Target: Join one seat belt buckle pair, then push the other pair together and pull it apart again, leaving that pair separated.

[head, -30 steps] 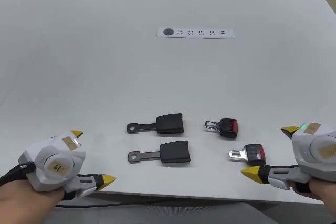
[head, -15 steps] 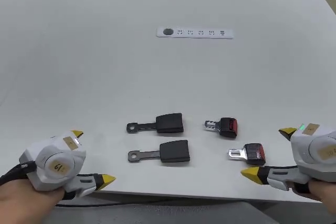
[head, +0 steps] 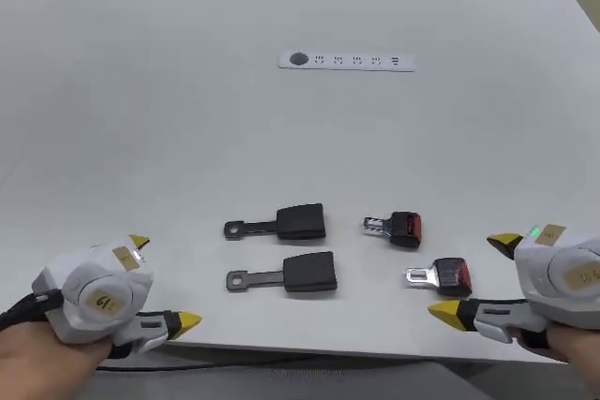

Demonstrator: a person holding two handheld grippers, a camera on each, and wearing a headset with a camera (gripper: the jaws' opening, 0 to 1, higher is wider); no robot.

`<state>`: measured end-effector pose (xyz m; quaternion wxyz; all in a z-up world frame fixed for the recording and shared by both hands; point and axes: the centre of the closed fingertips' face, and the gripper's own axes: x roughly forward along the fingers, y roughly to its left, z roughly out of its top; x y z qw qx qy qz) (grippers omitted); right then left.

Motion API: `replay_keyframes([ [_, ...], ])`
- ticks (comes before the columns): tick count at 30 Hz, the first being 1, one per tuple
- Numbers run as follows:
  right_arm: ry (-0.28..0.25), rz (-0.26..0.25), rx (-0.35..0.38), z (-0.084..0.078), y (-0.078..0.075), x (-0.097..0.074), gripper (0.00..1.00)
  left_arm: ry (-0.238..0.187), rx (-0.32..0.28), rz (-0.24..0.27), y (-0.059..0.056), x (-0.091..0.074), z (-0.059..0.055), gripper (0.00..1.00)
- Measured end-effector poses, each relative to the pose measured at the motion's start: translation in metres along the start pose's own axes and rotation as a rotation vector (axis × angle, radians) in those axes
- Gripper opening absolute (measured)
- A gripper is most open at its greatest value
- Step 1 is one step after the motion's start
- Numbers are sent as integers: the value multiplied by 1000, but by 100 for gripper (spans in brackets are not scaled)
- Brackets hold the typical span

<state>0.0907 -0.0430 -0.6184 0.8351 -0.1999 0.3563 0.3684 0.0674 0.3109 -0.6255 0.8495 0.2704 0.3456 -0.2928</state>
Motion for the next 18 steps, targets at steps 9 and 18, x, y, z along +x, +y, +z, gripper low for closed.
replay_keyframes([
  [9,-19,36,-57,7,0,-3,58,25,-1,-93,-7,-2,7,70],
  [18,7,60,-129,1,0,-1,50,42,41,-175,-19,20,39,62],
])
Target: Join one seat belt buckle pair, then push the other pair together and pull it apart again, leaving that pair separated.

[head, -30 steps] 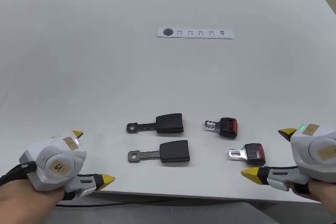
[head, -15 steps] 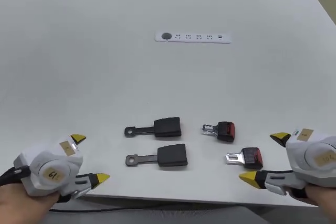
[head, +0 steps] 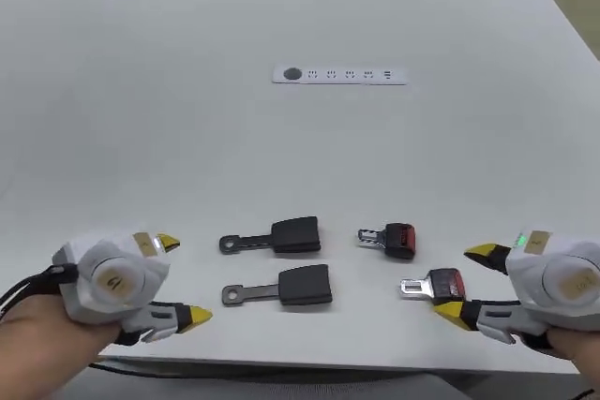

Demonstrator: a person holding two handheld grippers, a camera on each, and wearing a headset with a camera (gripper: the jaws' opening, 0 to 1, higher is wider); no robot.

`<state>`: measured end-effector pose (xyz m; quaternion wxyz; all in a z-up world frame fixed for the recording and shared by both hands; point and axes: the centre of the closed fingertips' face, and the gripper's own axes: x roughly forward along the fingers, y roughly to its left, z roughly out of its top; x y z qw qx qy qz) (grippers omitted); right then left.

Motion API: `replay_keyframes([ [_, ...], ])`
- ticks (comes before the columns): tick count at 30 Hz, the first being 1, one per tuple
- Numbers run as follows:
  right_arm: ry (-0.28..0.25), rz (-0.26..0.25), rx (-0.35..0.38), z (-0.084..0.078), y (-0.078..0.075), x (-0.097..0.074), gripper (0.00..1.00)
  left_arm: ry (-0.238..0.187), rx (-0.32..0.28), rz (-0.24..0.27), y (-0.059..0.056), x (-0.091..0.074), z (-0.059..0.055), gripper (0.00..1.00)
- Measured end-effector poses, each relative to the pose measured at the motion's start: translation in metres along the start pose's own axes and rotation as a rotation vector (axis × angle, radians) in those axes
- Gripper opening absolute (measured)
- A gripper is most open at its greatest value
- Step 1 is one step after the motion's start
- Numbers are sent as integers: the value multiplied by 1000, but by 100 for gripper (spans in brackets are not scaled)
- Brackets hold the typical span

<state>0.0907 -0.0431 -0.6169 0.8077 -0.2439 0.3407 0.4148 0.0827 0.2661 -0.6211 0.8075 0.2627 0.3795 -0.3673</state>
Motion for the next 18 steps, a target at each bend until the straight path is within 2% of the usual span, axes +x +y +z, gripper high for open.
replay_keyframes([
  [1,2,4,-7,0,0,0,49,9,5,1,0,3,1,60],
  [3,3,14,-17,0,0,1,47,24,56,-11,-2,10,5,58],
  [5,12,19,-30,-2,-1,4,46,17,68,-21,-3,17,7,56],
  [6,18,24,-45,-4,-2,5,45,15,71,-32,-6,19,13,55],
  [8,26,33,-61,-8,-3,10,44,12,87,-49,-10,25,19,52],
  [11,35,44,-76,-9,-4,11,41,9,113,-76,-18,38,24,49],
  [17,66,92,-116,-15,-5,19,37,3,162,-138,-44,50,45,46],
  [18,74,99,-120,-16,-5,20,36,-1,167,-149,-45,52,47,44],
])
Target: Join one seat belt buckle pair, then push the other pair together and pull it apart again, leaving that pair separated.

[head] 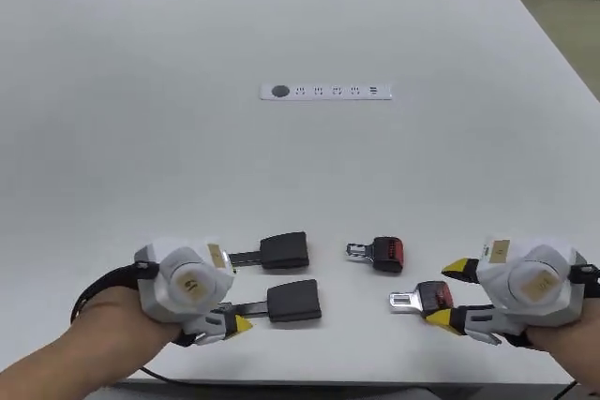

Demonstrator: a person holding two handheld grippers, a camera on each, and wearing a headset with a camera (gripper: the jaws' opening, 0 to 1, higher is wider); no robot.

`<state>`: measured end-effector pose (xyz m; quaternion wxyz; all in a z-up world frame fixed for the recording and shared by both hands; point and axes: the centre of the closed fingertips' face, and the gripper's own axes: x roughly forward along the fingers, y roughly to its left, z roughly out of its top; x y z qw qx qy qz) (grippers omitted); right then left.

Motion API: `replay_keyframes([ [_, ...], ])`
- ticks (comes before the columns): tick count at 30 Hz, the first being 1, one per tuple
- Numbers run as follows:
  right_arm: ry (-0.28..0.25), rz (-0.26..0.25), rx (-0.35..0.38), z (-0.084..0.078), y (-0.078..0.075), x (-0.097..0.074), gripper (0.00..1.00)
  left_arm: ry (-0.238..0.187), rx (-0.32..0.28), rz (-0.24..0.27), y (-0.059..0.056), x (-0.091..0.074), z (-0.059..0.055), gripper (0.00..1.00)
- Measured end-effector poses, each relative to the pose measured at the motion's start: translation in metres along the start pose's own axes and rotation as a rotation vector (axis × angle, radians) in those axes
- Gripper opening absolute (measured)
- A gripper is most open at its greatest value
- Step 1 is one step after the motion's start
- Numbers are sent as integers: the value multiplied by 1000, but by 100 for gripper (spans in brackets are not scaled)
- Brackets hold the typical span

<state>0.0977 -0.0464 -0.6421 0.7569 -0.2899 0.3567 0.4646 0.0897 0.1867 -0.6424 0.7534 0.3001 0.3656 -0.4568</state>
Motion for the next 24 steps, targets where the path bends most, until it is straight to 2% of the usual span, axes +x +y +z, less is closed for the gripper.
replay_keyframes([
  [1,14,17,-13,-1,3,1,36,-6,1,-14,-2,3,4,43],
  [3,26,17,-46,-3,1,3,36,-17,12,-26,-3,9,12,39],
  [10,59,36,-74,-11,-6,12,34,2,93,-73,-3,27,25,36],
  [14,83,64,-99,-15,-6,16,32,17,108,-89,-4,33,27,35],
  [16,97,74,-113,-18,-7,18,33,42,102,-108,-6,36,24,33],
  [20,130,103,-164,-23,-7,22,32,52,119,-133,-10,42,24,32],
  [24,156,115,-184,-28,-10,26,32,78,163,-146,-12,45,23,31],
])
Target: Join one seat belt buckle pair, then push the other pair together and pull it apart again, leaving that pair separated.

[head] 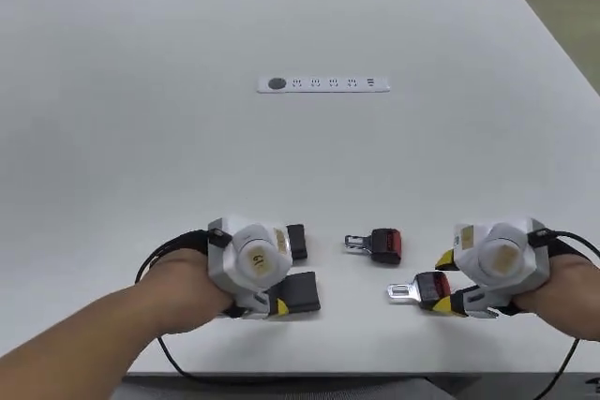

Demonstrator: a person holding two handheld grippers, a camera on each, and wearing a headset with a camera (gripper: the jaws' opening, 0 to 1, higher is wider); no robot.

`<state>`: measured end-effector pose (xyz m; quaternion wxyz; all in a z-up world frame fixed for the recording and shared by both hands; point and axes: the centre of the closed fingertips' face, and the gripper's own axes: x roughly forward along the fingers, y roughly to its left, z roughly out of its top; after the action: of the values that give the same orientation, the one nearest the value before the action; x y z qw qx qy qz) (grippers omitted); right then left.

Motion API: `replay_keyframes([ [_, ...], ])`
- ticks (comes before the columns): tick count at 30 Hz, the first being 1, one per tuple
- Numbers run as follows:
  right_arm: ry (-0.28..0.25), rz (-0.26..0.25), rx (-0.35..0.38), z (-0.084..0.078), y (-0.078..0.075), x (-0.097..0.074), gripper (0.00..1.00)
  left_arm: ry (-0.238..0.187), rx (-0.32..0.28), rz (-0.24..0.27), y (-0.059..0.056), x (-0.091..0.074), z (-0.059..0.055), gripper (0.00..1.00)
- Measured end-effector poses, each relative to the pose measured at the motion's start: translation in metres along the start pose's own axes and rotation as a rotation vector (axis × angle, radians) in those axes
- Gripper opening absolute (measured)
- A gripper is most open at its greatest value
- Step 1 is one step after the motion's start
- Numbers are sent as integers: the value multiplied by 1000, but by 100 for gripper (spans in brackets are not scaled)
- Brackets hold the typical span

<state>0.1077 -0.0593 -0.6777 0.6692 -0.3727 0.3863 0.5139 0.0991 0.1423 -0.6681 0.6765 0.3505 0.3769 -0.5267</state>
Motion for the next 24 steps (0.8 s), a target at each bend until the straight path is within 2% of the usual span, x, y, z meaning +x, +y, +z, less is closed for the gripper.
replay_keyframes([
  [7,30,44,1,-12,-2,10,33,35,56,-21,-2,6,0,32],
  [11,32,53,-18,-13,-1,10,33,53,85,-31,-3,13,-3,33],
  [14,23,56,-26,-13,-2,12,33,93,166,-41,-5,17,-9,33],
  [20,-17,80,27,-13,-2,11,33,72,114,-58,-4,23,-9,34],
  [22,-35,91,52,-14,-2,12,33,63,121,-63,-4,23,-9,33],
  [24,-44,91,44,-13,0,12,33,60,128,-64,-5,23,-8,33],
])
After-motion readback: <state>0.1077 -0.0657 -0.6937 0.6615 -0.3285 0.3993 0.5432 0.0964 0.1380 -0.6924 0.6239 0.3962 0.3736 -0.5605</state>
